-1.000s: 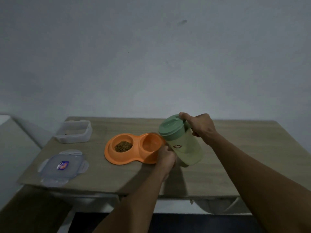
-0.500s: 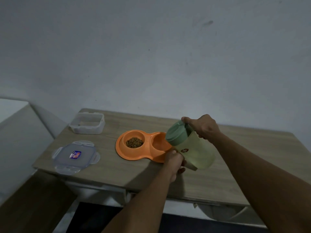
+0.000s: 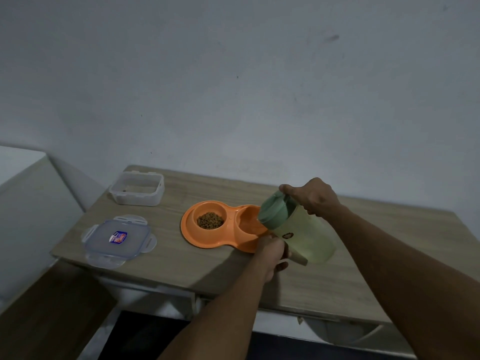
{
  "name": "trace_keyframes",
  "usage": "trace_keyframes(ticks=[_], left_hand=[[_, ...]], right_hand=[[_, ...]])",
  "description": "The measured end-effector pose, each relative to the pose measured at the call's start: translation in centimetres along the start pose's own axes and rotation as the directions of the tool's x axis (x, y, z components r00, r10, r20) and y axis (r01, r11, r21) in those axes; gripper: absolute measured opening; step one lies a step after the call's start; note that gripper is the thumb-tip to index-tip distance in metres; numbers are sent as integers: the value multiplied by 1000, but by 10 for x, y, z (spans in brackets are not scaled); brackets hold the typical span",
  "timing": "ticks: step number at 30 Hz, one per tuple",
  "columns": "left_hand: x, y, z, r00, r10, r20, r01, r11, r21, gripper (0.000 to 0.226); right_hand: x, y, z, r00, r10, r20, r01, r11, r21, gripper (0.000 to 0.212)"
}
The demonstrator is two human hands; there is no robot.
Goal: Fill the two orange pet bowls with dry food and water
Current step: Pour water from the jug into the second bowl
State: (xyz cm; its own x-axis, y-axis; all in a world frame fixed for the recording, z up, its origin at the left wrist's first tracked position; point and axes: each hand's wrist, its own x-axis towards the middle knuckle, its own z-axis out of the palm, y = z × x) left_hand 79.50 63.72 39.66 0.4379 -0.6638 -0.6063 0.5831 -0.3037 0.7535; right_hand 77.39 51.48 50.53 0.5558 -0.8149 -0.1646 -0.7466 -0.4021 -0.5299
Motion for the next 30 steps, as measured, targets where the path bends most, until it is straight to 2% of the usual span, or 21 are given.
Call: trace_keyframes(ticks=[8, 12, 18, 30], left_hand=[[-1, 1, 6, 1000, 22, 12, -21, 999, -30, 35], [1, 1, 7, 999, 26, 18, -26, 1000, -14, 41], [-2, 1, 8, 999, 39, 25, -39, 999, -4, 35], [-2, 0, 8, 1000, 26, -4, -26, 1000, -2, 38]], right_hand=[[0, -1, -7, 1000, -1, 5, 1, 1000, -26, 61], [-1, -2, -10, 1000, 1, 4, -1, 999, -34, 59], [-3, -2, -14, 1000, 8, 7, -8, 999, -43, 58], [-5, -4, -15, 1000, 11, 14, -10, 999, -51, 58]])
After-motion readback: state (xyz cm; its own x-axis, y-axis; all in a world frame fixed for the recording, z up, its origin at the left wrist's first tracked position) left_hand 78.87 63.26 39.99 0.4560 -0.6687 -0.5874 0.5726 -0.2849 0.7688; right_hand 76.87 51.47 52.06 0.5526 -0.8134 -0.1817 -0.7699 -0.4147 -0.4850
